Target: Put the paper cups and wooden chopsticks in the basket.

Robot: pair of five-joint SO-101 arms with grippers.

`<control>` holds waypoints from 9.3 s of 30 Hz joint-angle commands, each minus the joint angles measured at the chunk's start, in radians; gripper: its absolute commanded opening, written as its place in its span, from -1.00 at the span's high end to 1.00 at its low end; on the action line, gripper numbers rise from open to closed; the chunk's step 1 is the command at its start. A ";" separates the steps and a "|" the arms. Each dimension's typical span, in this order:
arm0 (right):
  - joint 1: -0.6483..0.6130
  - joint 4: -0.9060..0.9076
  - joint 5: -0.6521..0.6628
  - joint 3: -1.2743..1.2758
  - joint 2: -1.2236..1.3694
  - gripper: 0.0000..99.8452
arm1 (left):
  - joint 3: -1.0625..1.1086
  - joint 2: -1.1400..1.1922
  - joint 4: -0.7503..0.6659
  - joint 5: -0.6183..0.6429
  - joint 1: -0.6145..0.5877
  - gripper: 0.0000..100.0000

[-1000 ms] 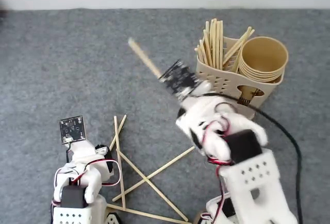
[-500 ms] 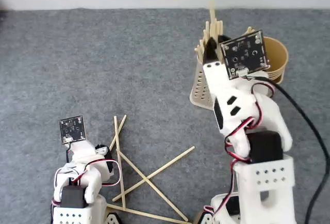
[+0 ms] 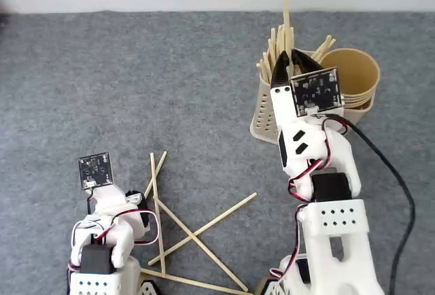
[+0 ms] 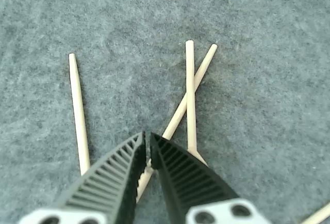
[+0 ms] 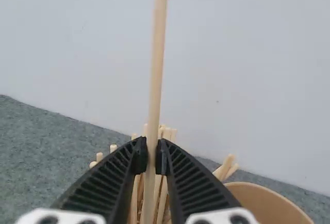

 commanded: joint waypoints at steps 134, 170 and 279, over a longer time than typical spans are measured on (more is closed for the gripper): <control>0.012 0.760 -0.333 0.250 -0.320 0.98 | -1.400 1.944 0.164 -0.344 0.006 0.98; 0.145 0.837 -0.330 0.354 -0.812 0.98 | -2.839 2.012 0.347 0.051 0.279 0.97; 0.265 0.737 -0.341 0.381 -0.822 0.98 | -1.004 1.436 0.348 -0.361 0.678 0.57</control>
